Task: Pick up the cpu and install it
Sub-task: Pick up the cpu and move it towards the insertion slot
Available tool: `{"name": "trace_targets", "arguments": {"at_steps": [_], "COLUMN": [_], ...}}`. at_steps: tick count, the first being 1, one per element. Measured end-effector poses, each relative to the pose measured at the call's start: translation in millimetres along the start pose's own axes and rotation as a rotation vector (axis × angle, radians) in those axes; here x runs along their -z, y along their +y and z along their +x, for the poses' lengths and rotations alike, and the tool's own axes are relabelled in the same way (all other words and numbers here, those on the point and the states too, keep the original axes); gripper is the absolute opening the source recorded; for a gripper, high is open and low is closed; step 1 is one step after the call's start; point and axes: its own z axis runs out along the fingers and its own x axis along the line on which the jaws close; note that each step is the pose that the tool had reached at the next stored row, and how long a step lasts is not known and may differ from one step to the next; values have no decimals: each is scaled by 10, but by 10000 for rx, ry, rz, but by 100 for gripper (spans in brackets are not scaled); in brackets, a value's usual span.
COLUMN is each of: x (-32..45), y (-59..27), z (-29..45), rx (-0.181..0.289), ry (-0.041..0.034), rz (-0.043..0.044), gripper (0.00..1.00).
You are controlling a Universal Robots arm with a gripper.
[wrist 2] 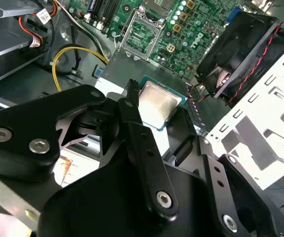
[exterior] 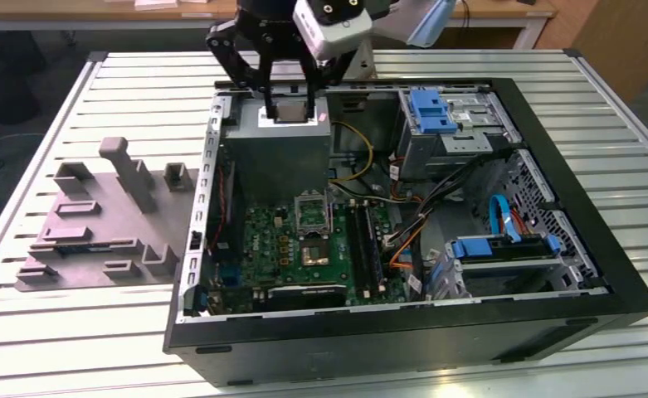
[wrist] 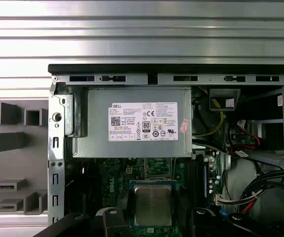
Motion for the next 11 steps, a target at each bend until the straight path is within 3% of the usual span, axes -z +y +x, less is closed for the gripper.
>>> {"name": "trace_targets", "arguments": {"at_steps": [11], "x": [-1], "y": [-2], "z": [-83], "rx": [0], "ry": [0], "rz": [0], "gripper": [47]}}
